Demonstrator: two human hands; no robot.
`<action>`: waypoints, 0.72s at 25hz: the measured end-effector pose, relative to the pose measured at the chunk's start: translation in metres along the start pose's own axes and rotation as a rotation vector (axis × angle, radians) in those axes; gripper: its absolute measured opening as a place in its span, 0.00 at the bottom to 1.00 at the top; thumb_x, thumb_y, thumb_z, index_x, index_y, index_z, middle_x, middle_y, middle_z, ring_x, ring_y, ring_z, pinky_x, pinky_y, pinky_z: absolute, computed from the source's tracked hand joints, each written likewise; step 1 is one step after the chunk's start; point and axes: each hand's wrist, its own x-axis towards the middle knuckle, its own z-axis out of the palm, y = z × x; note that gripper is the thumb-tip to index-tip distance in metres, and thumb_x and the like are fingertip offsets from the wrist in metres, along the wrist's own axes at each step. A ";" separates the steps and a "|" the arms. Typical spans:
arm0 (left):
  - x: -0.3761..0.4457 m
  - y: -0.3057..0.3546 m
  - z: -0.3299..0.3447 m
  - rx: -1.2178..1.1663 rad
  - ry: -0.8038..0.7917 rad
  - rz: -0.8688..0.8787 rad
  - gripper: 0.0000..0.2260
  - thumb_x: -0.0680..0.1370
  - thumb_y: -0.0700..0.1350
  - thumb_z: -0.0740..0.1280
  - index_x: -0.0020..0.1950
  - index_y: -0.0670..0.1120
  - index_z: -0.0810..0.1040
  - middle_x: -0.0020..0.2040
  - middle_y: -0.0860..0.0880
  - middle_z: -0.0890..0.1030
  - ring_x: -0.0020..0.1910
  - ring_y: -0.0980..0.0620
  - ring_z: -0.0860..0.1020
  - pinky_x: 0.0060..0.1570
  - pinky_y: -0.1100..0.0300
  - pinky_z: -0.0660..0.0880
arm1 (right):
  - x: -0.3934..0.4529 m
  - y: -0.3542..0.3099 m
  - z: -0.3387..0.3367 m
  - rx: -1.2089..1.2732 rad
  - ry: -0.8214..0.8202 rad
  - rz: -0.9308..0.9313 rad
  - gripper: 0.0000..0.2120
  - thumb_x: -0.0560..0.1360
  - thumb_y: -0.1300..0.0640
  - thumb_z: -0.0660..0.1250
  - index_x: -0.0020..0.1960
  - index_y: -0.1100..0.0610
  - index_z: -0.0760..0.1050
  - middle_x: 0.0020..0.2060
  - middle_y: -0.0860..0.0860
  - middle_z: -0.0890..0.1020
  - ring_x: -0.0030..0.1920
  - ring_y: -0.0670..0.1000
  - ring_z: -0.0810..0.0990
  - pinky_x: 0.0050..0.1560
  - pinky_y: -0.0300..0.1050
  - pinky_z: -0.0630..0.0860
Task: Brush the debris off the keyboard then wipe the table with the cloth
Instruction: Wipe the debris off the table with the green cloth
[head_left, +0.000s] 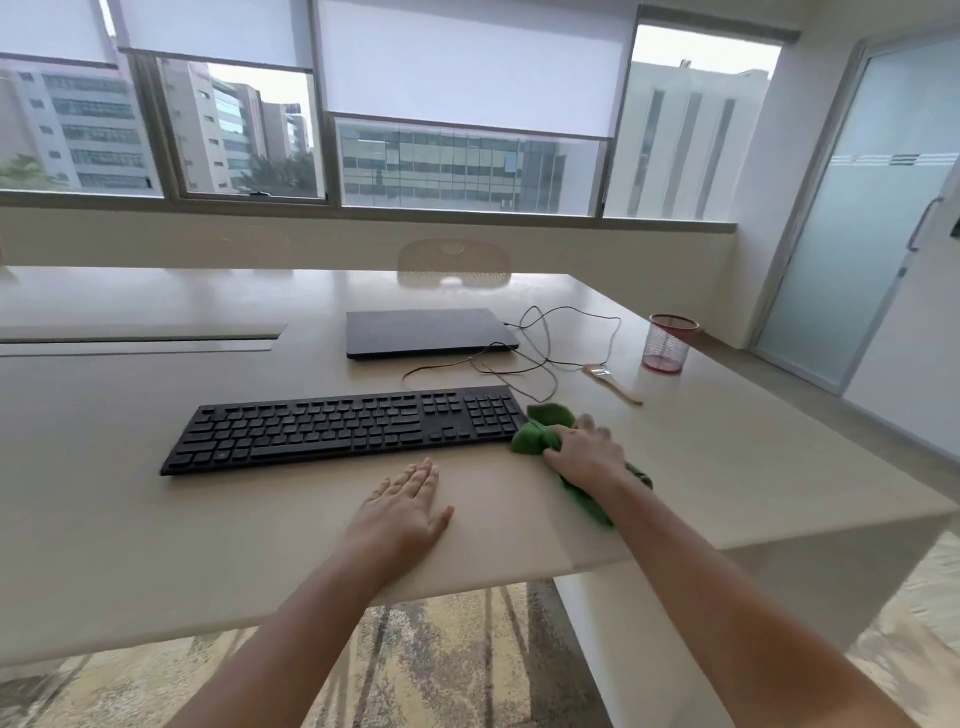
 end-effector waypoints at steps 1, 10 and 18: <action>0.006 0.006 0.001 -0.001 0.005 0.013 0.27 0.82 0.56 0.45 0.78 0.47 0.43 0.78 0.52 0.42 0.76 0.57 0.42 0.73 0.61 0.41 | 0.001 -0.001 0.001 -0.019 0.007 0.010 0.19 0.76 0.45 0.57 0.66 0.45 0.68 0.61 0.56 0.66 0.60 0.59 0.67 0.59 0.55 0.70; 0.042 0.055 0.013 0.006 -0.009 0.167 0.27 0.82 0.56 0.44 0.78 0.48 0.42 0.77 0.53 0.40 0.76 0.57 0.39 0.72 0.61 0.39 | -0.015 0.134 -0.016 -0.056 0.080 0.256 0.18 0.77 0.43 0.57 0.65 0.45 0.68 0.60 0.55 0.67 0.58 0.59 0.69 0.57 0.53 0.70; 0.070 0.059 0.016 0.032 -0.013 0.191 0.26 0.82 0.55 0.44 0.78 0.47 0.42 0.77 0.55 0.40 0.75 0.59 0.39 0.72 0.63 0.38 | -0.068 0.312 -0.058 -0.061 0.218 0.933 0.18 0.78 0.53 0.56 0.65 0.60 0.66 0.61 0.61 0.65 0.60 0.61 0.67 0.62 0.52 0.66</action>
